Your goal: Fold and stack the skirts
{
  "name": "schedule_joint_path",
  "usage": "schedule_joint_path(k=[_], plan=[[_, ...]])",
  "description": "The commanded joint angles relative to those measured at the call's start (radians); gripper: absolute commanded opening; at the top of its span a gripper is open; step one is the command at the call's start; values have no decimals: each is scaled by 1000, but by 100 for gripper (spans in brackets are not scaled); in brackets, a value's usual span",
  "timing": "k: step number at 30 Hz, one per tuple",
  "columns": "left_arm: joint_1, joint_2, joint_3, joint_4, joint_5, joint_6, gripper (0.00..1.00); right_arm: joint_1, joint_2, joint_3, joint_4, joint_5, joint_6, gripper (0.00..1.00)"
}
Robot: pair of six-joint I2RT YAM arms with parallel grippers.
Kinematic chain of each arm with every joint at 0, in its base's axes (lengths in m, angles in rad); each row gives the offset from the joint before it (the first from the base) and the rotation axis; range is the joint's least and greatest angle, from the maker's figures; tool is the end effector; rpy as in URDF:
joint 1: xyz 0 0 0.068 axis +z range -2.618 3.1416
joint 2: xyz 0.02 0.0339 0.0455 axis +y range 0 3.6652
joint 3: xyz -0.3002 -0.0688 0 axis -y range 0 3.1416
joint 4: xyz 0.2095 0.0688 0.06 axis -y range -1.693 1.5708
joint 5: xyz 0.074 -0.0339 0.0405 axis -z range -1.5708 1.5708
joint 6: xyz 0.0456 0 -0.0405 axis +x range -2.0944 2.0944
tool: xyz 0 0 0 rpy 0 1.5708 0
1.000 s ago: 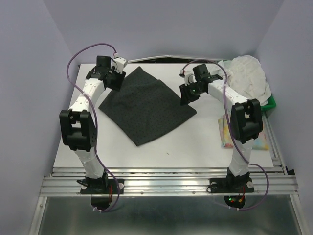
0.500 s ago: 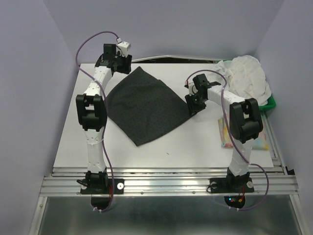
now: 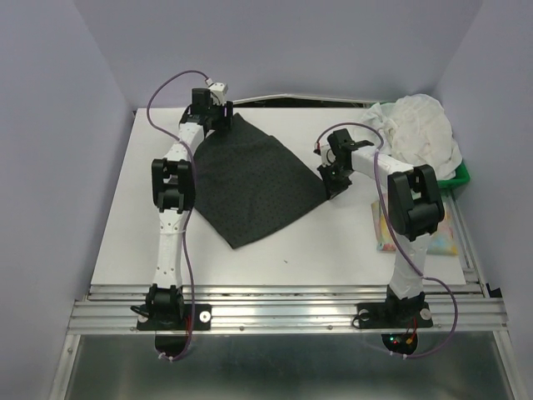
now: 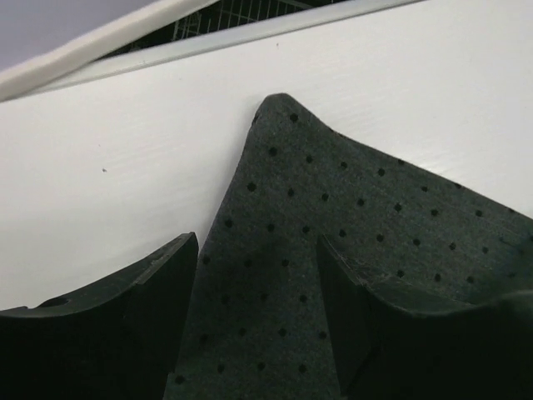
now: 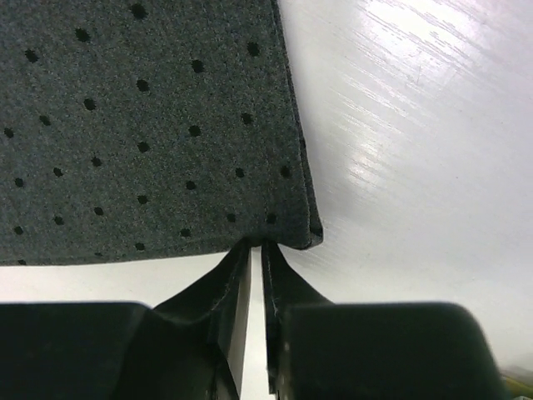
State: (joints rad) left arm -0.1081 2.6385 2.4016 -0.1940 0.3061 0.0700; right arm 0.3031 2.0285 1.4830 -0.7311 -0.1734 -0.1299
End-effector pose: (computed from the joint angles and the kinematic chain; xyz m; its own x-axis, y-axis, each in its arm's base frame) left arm 0.6024 -0.0792 0.2183 -0.3880 0.1092 -0.9152 0.4032 0.9130 -0.0620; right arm 0.3769 0.1261 0.2116 -0.8614 -0.4031 -0.3089 -0.4572 0.8804 0.1262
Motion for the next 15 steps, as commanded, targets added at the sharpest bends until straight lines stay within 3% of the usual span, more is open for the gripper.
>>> schedule_joint_path(k=[1, 3, 5, 11, 14, 15], plan=[[-16, -37, 74, 4, -16, -4, 70, 1, 21, -12, -47, 14, -45, 8], [-24, -25, 83, -53, -30, -3, 68, 1, 9, -21, -48, 28, -77, 1], [-25, -11, 99, -116, -42, -7, 63, 1, -23, -53, -39, 28, -121, 1], [-25, -21, 38, -219, -73, -18, 28, 1, -73, -125, -73, -15, -215, 1], [-25, -63, -39, -210, -75, 7, 32, 24, -94, -138, -151, -185, -246, 1], [-25, -75, -56, -205, -71, 45, 40, 40, -103, -148, -174, -234, -269, 1]])
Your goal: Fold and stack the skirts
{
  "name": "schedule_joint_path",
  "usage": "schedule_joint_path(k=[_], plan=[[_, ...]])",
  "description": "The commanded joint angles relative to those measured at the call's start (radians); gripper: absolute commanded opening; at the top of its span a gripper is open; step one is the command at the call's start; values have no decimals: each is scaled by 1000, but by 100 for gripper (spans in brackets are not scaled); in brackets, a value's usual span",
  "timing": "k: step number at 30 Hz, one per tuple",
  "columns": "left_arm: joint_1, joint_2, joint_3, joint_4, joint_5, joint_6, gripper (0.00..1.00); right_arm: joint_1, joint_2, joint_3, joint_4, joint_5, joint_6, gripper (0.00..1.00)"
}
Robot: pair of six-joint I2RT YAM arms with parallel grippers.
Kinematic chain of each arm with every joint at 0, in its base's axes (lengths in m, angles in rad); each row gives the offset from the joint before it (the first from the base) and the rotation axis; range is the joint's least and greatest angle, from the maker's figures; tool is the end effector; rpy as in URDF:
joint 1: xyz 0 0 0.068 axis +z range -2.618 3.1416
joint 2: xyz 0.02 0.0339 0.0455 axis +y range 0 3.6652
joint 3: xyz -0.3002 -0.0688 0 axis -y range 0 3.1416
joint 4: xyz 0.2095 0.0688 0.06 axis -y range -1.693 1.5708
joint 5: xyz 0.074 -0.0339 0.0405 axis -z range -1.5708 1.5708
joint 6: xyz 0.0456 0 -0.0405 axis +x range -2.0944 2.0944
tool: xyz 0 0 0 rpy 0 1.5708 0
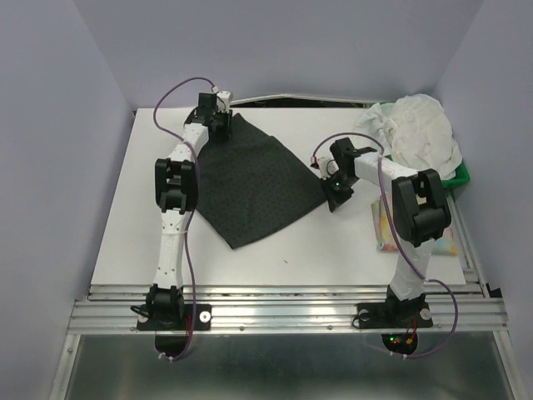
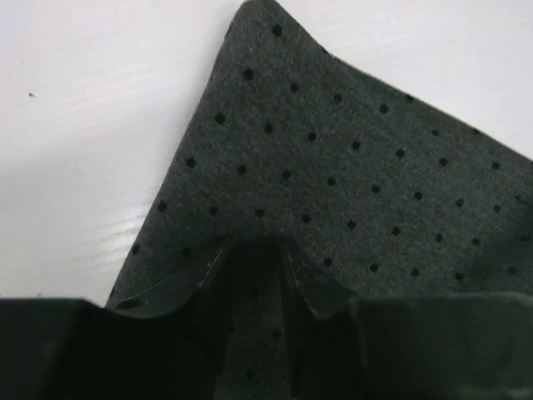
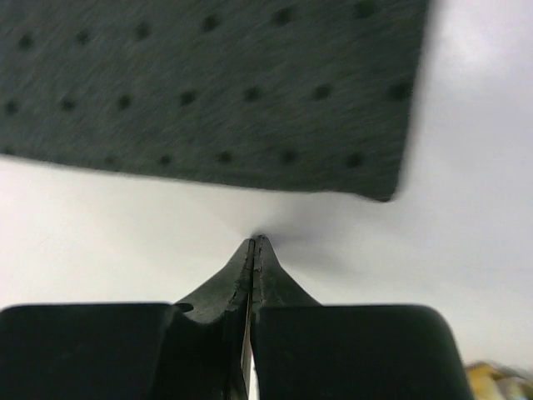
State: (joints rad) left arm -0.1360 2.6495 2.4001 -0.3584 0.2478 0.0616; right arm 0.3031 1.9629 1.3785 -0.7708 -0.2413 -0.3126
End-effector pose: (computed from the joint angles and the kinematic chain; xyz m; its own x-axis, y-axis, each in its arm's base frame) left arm 0.5924 -0.0924 0.1943 -0.5443 0.1347 -0.8280 0.3651 0.9267 -0.0893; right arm 0.3478 0.1202 0.2098 -0.7830 -0.5578 -0.2753 -0.6089 0.7777 0.1563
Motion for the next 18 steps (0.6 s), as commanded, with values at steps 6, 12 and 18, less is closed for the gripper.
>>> schedule_joint_path(k=[6, 12, 18], plan=[[1, -204, -102, -85, -22, 127, 63, 128, -105, 54, -162, -415, 12, 3], [-2, -442, -382, -73, -5, 158, 63, 50, 43, 367, 36, -253, 69, 14], [-2, -678, -662, -72, 22, 113, 63, 50, 206, 484, 113, -208, 8, 14]])
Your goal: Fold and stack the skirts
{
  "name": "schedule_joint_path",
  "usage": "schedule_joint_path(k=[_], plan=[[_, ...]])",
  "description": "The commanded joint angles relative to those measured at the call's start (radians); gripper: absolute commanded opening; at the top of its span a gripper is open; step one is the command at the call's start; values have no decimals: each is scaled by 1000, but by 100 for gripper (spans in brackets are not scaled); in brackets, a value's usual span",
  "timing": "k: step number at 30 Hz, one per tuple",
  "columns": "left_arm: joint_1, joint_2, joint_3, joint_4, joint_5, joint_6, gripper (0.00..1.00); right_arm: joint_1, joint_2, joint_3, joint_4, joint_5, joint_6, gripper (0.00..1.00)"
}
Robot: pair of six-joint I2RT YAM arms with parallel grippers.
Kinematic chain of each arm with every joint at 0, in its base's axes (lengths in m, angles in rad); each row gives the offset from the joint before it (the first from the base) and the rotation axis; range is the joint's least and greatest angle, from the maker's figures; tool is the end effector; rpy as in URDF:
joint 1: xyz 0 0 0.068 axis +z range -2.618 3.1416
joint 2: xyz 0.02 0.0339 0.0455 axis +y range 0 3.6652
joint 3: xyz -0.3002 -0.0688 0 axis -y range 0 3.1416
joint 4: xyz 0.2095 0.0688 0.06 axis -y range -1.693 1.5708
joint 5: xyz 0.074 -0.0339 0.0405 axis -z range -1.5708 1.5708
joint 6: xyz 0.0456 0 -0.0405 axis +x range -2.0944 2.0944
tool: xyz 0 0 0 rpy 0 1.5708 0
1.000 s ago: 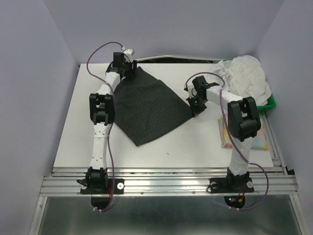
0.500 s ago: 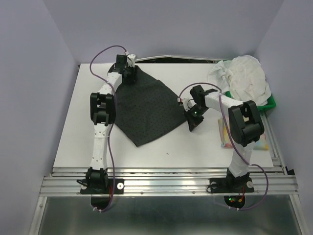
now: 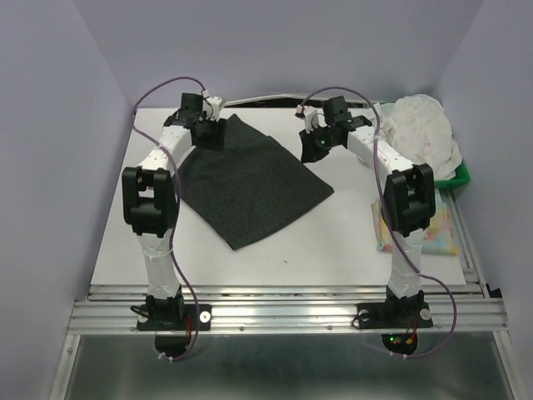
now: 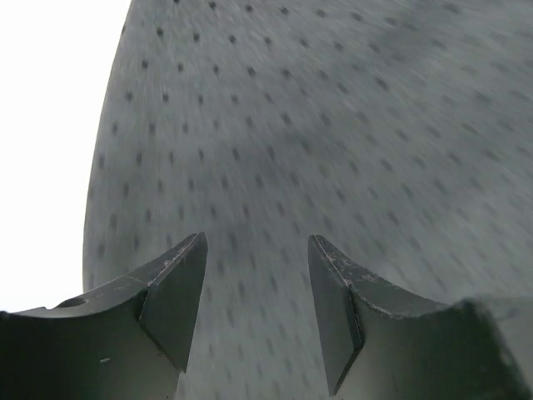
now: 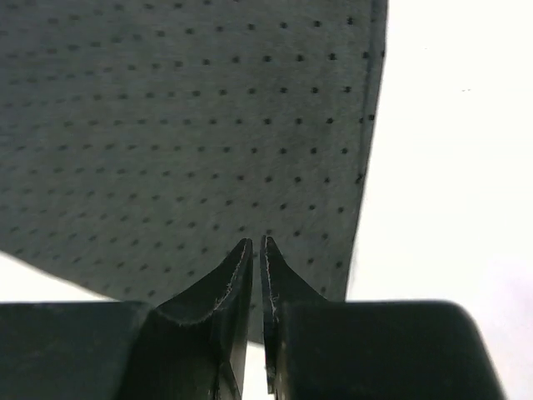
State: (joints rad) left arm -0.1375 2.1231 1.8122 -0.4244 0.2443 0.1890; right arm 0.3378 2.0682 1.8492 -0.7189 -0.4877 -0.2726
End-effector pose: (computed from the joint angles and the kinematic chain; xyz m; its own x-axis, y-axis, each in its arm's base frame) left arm 0.4769 -0.0771 0.2828 -0.5943 0.2663 -0.7589 0.4300 0.9026 -0.0200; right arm 0.4159 0.1688 0.2982 -0.5834 -0.4570 -0.6714 -0.7386 0.6423 0.2046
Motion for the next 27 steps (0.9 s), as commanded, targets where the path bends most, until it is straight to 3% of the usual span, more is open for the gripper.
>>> schedule_joint_path(k=[1, 8, 15, 18, 20, 21, 24, 27], plan=[[-1, -176, -136, -17, 27, -19, 63, 15, 116, 13, 59, 47, -40, 14], [1, -285, -415, -19, 4, -25, 60, 15, 98, -152, 82, 57, -80, 12], [-1, -137, -367, -28, 35, -33, 50, 67, -90, -531, 131, -23, -8, 12], [-8, -2, -237, -53, 73, -23, 47, 157, -170, -678, 168, -87, 76, 13], [-19, 142, -60, -112, 110, -11, 45, 220, -197, -735, 193, -150, 146, 13], [-31, 193, 99, -137, 133, -10, 44, 287, -213, -742, 219, -188, 170, 13], [-50, 374, 438, -231, 223, 32, 46, 357, -217, -684, 283, -302, 269, 17], [-45, 388, 577, -223, 211, 55, 55, 346, -197, -500, 259, -319, 346, 18]])
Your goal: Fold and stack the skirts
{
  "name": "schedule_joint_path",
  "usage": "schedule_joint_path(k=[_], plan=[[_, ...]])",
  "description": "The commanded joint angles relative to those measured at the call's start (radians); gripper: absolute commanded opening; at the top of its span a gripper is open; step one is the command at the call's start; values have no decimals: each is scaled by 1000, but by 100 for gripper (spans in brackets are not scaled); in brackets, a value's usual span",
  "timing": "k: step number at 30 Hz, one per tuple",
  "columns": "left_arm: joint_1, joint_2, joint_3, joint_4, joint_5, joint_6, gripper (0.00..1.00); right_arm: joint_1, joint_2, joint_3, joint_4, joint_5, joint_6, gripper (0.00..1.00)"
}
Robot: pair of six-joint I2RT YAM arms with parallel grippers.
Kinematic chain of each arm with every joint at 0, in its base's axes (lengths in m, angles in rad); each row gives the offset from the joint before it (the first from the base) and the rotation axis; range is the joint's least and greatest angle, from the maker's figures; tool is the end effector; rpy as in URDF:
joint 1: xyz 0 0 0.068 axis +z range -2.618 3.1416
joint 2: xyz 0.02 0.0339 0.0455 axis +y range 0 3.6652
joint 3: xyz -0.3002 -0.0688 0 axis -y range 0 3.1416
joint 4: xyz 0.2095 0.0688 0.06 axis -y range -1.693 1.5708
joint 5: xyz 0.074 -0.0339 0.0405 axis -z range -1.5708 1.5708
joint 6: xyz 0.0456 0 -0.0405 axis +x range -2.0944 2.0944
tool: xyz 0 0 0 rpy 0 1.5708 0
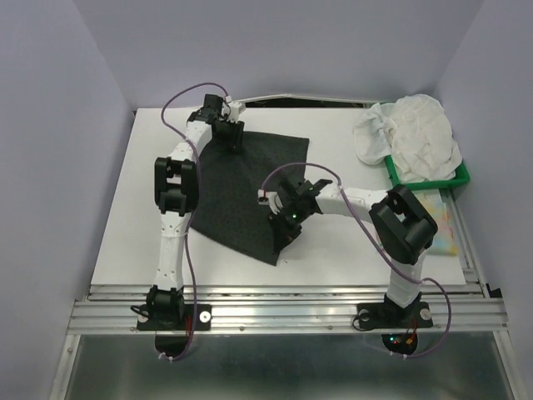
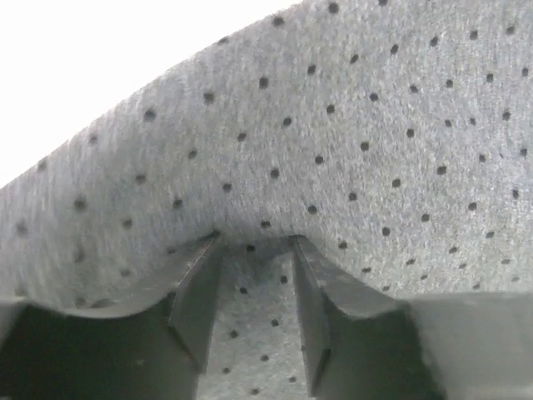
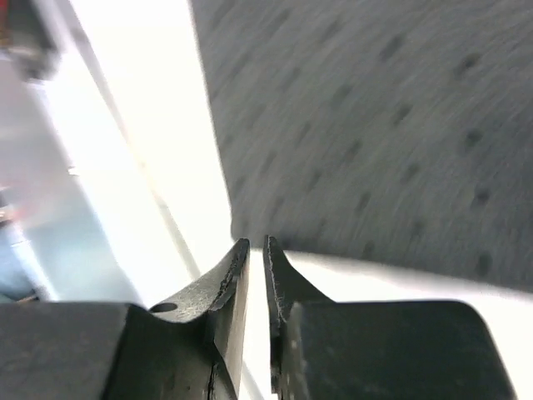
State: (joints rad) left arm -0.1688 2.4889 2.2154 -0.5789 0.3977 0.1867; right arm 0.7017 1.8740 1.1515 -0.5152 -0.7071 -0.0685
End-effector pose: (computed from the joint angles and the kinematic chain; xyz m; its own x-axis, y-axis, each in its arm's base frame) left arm 0.5420 -0.1103 0.2096 -0.6539 0.2850 -0.7009 0.5369 0.8275 -0.1643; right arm 0.2421 0.2434 0.2038 -0.6754 -0.6390 -0.3682 -0.7009 0.4007 0.5901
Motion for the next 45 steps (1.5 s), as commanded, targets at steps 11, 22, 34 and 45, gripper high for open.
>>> schedule_joint_path(k=[11, 22, 34, 45], plan=[[-14, -824, -656, 84, 136, 544, 69, -403, 94, 586, 38, 90, 136, 27], [-368, -1245, -1268, -95, 29, 792, 65, -403, 428, 919, 53, 225, 38, 35], [-653, -1194, -1401, 119, -79, 675, 62, -403, 534, 876, 122, 274, -4, 45], [-710, -1092, -1445, 180, -94, 709, 50, -412, 574, 887, 109, 301, -14, 45]])
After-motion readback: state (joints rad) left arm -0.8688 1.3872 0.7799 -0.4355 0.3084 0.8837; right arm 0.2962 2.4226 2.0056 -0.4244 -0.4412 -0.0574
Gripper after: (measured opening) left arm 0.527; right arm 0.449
